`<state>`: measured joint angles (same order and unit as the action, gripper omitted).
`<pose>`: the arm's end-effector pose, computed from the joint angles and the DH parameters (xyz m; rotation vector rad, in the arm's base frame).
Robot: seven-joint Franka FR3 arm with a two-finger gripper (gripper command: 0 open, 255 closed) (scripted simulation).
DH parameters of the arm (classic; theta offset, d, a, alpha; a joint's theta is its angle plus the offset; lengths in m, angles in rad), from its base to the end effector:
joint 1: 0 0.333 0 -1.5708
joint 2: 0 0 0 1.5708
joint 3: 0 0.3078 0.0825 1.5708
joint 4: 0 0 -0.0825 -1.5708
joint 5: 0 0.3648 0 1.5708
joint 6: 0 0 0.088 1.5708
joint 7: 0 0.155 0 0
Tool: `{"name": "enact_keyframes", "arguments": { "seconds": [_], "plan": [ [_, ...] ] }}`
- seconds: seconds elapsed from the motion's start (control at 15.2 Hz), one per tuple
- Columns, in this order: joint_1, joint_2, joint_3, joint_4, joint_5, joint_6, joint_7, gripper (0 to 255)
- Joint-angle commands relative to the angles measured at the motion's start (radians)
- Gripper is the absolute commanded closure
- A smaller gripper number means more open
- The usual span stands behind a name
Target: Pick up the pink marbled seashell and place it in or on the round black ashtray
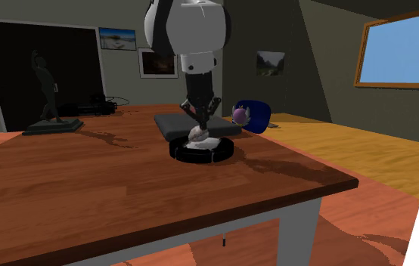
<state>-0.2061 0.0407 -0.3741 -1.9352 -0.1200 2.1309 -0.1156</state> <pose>0.4751 -0.3215 0.4320 2.9084 -0.6007 0.1586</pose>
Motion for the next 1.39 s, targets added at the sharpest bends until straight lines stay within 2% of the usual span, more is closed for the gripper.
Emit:
{"name": "enact_keyframes", "arguments": {
  "seconds": [0.0,0.07,0.26,0.79,1.32],
  "plan": [
    [0.0,0.0,0.0,0.0,0.0,0.0,0.0,255],
    [0.0,0.0,0.0,0.0,0.0,0.0,0.0,0],
    [0.023,0.093,0.018,0.161,-0.05,-0.089,0.028,0],
    [0.01,0.133,0.012,0.109,-0.039,0.002,0.021,0],
    [0.01,0.133,0.012,0.11,-0.039,0.002,0.021,0]
  ]
}}
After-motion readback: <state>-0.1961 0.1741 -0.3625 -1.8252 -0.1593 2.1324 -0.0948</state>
